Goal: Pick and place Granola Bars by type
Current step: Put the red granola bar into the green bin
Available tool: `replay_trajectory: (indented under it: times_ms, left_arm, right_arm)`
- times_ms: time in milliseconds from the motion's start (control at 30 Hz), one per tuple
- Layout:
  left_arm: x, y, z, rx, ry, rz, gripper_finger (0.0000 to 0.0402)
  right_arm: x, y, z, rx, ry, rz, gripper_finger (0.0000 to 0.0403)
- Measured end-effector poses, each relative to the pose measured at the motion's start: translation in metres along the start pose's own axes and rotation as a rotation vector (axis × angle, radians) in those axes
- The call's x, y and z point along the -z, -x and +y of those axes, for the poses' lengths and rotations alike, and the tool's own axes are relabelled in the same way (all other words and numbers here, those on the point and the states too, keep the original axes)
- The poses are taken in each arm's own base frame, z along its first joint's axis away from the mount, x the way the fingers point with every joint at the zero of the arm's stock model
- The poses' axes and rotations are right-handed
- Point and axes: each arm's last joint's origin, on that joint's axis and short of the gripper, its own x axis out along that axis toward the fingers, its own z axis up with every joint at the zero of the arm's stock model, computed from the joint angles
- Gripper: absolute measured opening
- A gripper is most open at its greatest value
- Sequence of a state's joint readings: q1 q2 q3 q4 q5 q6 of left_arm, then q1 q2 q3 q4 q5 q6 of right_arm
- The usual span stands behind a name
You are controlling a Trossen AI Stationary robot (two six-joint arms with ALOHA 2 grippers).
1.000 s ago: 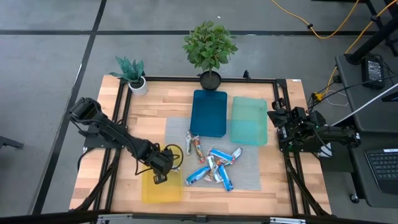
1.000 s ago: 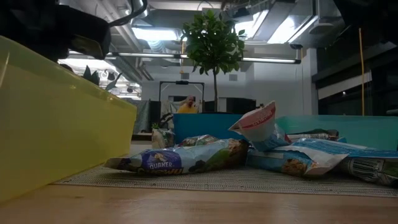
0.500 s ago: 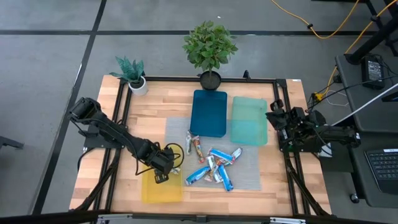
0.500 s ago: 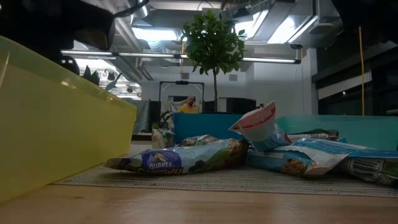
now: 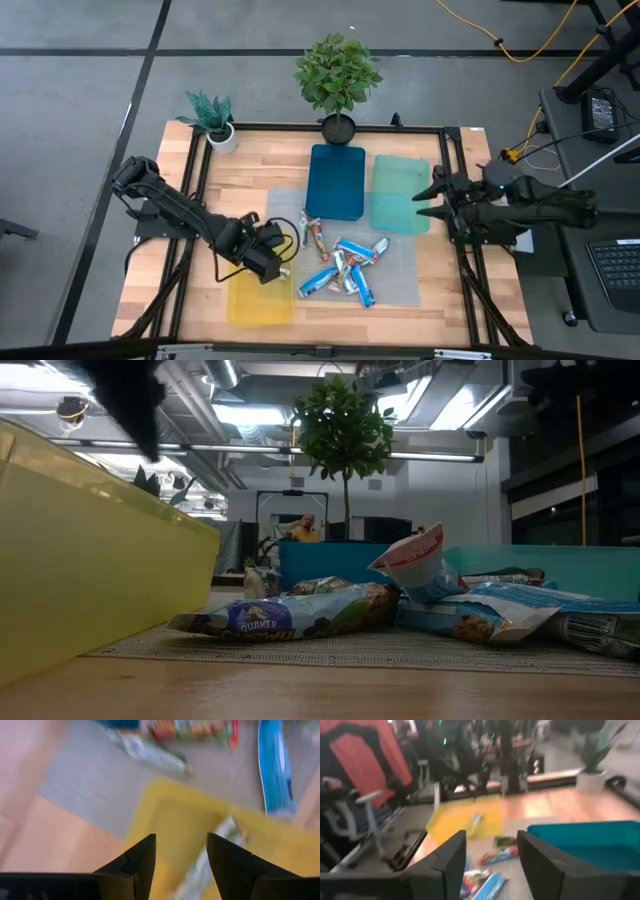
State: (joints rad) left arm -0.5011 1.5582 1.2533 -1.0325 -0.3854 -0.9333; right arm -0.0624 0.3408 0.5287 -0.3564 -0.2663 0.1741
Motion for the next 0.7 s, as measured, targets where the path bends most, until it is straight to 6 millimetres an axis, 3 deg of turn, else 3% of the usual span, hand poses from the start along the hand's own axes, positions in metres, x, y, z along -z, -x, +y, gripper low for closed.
replay_trajectory:
  times_ms: [200, 367, 700]
  left_arm:
    - [-0.009, 0.023, 0.012, -0.070, 0.098, -0.206, 0.0167]
    - [-0.011, 0.046, 0.026, -0.100, 0.168, -0.378, 0.0167]
    - [-0.006, 0.079, 0.045, -0.090, 0.187, -0.541, 0.0166]
  right_arm:
    - [-0.017, -0.039, -0.005, -0.082, -0.045, 0.184, 0.0242]
    - [-0.016, -0.078, -0.009, -0.154, -0.053, 0.340, 0.0287]
    - [0.014, -0.144, 0.008, -0.227, 0.037, 0.601, 0.0300]
